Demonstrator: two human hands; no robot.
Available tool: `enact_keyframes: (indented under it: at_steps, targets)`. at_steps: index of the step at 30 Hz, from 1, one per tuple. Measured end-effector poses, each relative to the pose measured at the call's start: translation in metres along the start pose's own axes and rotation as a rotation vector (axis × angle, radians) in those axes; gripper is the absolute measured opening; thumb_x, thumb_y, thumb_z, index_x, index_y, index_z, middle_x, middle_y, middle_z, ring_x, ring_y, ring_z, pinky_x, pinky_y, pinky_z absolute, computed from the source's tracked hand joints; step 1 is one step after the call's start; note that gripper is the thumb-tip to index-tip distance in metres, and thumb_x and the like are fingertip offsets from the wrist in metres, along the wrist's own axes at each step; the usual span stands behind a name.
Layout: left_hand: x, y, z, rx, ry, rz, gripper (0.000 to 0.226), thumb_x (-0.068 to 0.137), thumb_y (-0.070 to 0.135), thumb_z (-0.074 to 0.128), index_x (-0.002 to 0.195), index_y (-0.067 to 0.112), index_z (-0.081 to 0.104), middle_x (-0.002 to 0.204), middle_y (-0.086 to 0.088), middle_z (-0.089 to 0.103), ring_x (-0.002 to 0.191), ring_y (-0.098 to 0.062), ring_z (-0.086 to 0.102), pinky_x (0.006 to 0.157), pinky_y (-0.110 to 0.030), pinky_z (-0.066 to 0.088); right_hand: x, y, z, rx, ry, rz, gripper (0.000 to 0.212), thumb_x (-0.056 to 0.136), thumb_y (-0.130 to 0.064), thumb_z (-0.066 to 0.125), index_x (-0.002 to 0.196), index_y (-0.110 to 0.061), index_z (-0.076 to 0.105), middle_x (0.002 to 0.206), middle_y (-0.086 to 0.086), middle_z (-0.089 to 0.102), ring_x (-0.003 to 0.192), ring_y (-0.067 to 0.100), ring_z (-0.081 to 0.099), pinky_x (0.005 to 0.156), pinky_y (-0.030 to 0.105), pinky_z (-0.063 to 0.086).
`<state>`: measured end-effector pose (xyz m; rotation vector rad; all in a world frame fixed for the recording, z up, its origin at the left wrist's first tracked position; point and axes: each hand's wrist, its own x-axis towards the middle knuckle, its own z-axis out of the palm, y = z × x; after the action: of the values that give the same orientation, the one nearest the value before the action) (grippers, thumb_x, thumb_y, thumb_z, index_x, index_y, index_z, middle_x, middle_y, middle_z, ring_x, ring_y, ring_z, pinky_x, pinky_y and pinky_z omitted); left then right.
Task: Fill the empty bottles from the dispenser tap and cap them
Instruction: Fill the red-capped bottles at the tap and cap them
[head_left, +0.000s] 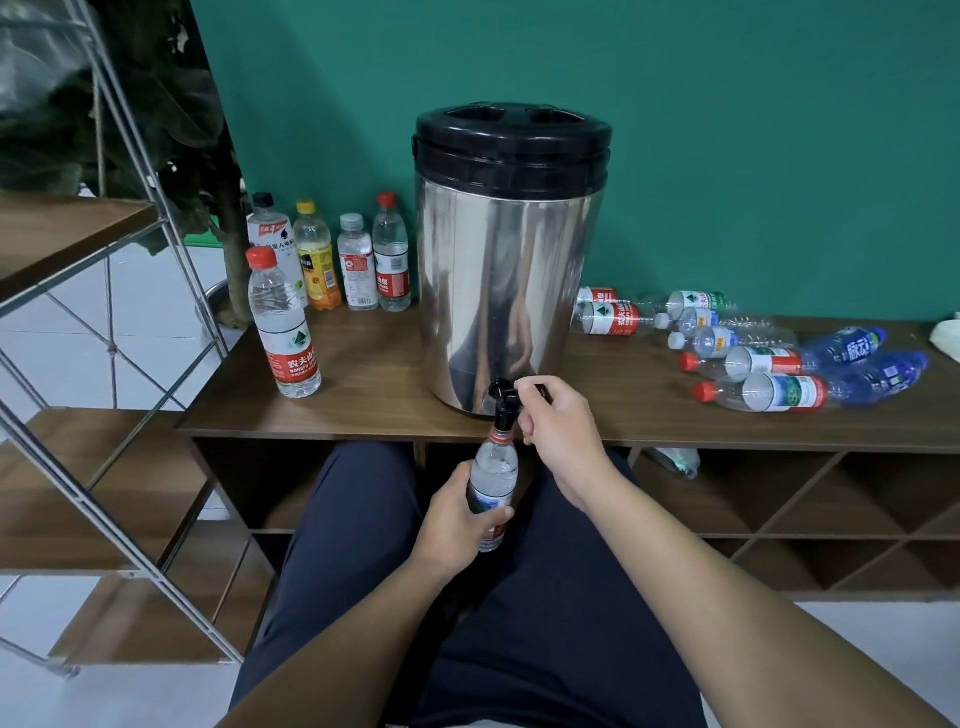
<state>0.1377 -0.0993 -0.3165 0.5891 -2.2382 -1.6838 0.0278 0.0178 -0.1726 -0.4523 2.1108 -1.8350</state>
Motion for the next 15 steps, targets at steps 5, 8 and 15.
enact_keyframes:
  at_steps: [5,8,15]
  targets:
    - [0.001,0.0,0.0,0.007,0.007,0.0,0.059,0.088,0.018,0.095,0.135,0.037,0.064,0.121,0.018,0.078,0.115,0.002,0.071,0.11,-0.036,0.059,0.012,-0.007,0.001,0.068,-0.051,0.066,0.02,0.111,-0.025,0.064,0.113,-0.009,0.075,0.06,-0.008,0.048,0.055,0.012,0.038,0.062,0.034,0.036]
    - [0.001,0.001,0.0,0.005,0.008,-0.002,0.058,0.088,0.018,0.095,0.134,0.036,0.065,0.119,0.018,0.078,0.112,0.002,0.072,0.109,-0.036,0.059,0.019,-0.012,-0.003,0.007,-0.081,0.043,0.019,0.111,-0.023,0.064,0.112,-0.007,0.075,0.058,-0.009,0.046,0.054,0.012,0.036,0.06,0.034,0.033]
    - [0.001,0.0,-0.001,0.013,0.005,-0.001,0.059,0.088,0.019,0.095,0.136,0.035,0.064,0.119,0.019,0.077,0.112,0.004,0.071,0.108,-0.032,0.058,0.027,-0.011,-0.008,-0.152,-0.097,-0.036,0.015,0.108,-0.026,0.066,0.104,-0.017,0.078,0.057,-0.018,0.056,0.059,0.009,0.049,0.071,0.038,0.044]
